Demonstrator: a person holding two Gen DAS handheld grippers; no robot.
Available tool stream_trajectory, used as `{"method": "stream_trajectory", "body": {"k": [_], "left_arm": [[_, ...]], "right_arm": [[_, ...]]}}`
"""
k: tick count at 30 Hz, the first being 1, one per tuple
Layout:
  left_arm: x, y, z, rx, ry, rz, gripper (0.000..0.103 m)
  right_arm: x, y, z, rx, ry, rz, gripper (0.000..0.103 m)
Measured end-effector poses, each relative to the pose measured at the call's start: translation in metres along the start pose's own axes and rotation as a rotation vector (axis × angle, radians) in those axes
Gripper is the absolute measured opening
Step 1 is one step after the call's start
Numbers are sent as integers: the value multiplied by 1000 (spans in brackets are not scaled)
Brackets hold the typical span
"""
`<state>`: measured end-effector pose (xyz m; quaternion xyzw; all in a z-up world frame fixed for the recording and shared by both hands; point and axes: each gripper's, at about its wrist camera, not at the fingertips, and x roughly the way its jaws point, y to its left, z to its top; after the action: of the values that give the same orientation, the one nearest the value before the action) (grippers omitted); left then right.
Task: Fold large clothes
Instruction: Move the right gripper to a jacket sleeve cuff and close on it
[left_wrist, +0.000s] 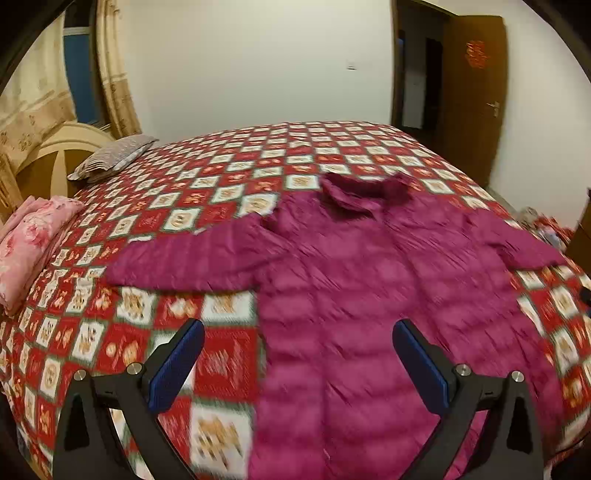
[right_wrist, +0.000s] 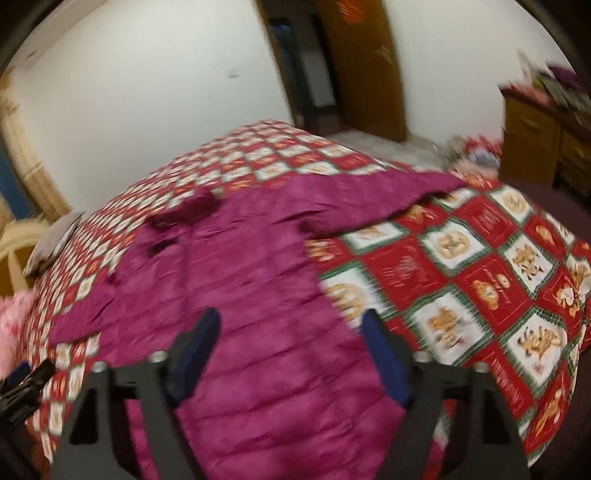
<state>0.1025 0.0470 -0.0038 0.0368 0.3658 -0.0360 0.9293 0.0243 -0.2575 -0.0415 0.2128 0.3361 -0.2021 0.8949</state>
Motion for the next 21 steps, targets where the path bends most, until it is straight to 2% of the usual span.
{"method": "stream_trajectory", "body": {"k": [5,10,13,16,18,21], "left_arm": [[46,22,16,-61,-12,36,102],[99,22,6,-77,20,96,102],[125,22,-3,-95,34,124,102],[144,15,-14,-77,29,163,102],[153,11,-21,-57,38,172,102],[163,11,-26,-61,72,160,102]], "right_arm": [[40,-80,63,175,-28,-110,74],[98,-137,96,347,14,-122,74],[132,-159,109,422,33,-158,74],[158,-169,125,420,29,-191,74],[172,-180,130,459,22,-196,74],[184,-182,142,443,-8,-207,72]]}}
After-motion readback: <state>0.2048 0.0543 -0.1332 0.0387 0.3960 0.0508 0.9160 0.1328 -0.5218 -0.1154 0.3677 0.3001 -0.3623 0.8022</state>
